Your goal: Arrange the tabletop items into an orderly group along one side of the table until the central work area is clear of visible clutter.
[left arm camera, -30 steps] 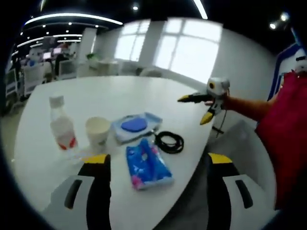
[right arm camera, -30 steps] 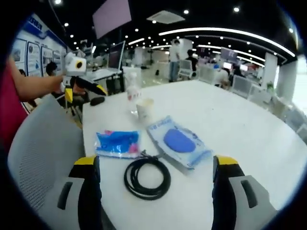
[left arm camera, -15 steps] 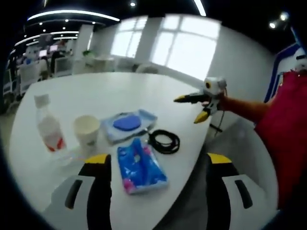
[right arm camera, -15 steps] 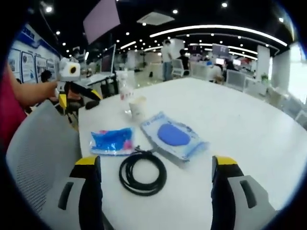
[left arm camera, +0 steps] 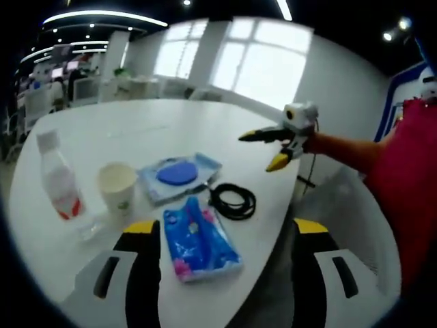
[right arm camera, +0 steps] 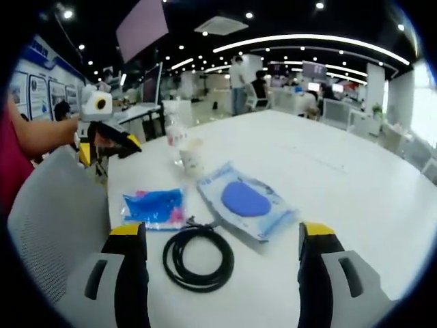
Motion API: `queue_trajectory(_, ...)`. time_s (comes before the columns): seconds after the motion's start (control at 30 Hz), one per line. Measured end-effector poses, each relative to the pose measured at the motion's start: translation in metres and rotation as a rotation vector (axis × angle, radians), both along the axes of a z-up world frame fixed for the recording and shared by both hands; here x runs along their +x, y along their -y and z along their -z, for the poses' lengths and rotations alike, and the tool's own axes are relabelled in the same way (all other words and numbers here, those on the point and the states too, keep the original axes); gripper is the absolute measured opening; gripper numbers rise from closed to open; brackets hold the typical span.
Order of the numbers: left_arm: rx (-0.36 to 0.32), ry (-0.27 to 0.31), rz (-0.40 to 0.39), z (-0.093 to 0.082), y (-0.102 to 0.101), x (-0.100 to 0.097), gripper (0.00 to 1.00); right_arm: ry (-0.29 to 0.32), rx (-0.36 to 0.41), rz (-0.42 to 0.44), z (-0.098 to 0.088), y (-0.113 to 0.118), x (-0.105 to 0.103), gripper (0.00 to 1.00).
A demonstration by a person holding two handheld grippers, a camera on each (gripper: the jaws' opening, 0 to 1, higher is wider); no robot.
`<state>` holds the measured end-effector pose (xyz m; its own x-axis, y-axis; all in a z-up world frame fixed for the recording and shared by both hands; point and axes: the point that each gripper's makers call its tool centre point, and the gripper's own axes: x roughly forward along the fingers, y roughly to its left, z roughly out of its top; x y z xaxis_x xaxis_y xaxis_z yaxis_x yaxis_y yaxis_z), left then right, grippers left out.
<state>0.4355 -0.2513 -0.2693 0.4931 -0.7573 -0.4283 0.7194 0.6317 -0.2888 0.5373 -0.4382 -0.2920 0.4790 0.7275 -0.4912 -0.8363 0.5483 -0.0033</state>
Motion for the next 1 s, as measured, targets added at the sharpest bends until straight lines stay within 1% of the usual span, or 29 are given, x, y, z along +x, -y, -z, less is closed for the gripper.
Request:
queue_trajectory(0.07,0.009,0.020,0.001,-0.004,0.002,0.005,0.71,0.000,0.001,0.022,-0.001,0.002,0.008,0.89)
queue_trajectory(0.1,0.015,0.042,0.009,-0.007,0.004,0.010,0.71,-0.001,0.017,0.041,-0.004,0.002,0.015,0.89)
queue_trajectory(0.13,0.015,0.049,0.012,-0.009,0.005,0.012,0.71,-0.001,0.024,0.052,-0.005,0.003,0.018,0.88)
queue_trajectory(0.17,0.012,0.063,0.020,-0.015,0.011,0.017,0.71,0.003,0.025,0.063,-0.006,0.004,0.023,0.88)
queue_trajectory(0.2,0.010,0.067,0.023,-0.016,0.012,0.019,0.71,0.003,0.023,0.063,-0.006,0.004,0.024,0.87)
queue_trajectory(0.23,0.002,0.079,0.033,-0.022,0.019,0.026,0.70,0.000,0.013,0.078,-0.004,0.005,0.030,0.85)
queue_trajectory(0.3,0.001,0.087,0.041,-0.024,0.025,0.033,0.70,-0.001,0.007,0.089,-0.002,0.005,0.035,0.83)
queue_trajectory(0.37,0.003,0.090,0.049,-0.023,0.031,0.041,0.68,-0.006,-0.015,0.110,0.004,0.008,0.042,0.78)
queue_trajectory(0.43,0.007,0.089,0.053,-0.021,0.037,0.047,0.67,-0.011,-0.035,0.127,0.009,0.011,0.046,0.72)
queue_trajectory(0.47,0.014,0.094,0.056,-0.019,0.041,0.050,0.66,-0.028,-0.056,0.151,0.014,0.016,0.048,0.68)
queue_trajectory(0.57,0.038,0.109,0.071,-0.015,0.048,0.055,0.63,-0.053,-0.071,0.179,0.022,0.020,0.054,0.55)
queue_trajectory(0.6,0.043,0.108,0.078,-0.013,0.051,0.057,0.62,-0.070,-0.077,0.194,0.026,0.022,0.056,0.50)
queue_trajectory(0.67,0.042,0.101,0.082,-0.010,0.053,0.059,0.62,-0.072,-0.081,0.194,0.030,0.021,0.059,0.42)
queue_trajectory(0.8,0.041,0.087,0.087,-0.004,0.055,0.059,0.61,-0.104,-0.111,0.213,0.042,0.021,0.065,0.34)
queue_trajectory(0.83,0.042,0.084,0.088,-0.004,0.054,0.058,0.61,-0.112,-0.112,0.215,0.046,0.020,0.067,0.31)
queue_trajectory(0.9,0.044,0.083,0.090,-0.003,0.053,0.058,0.60,-0.146,-0.115,0.222,0.052,0.019,0.067,0.26)
queue_trajectory(1.0,0.043,0.080,0.088,-0.002,0.050,0.059,0.60,-0.173,-0.102,0.236,0.058,0.014,0.072,0.25)
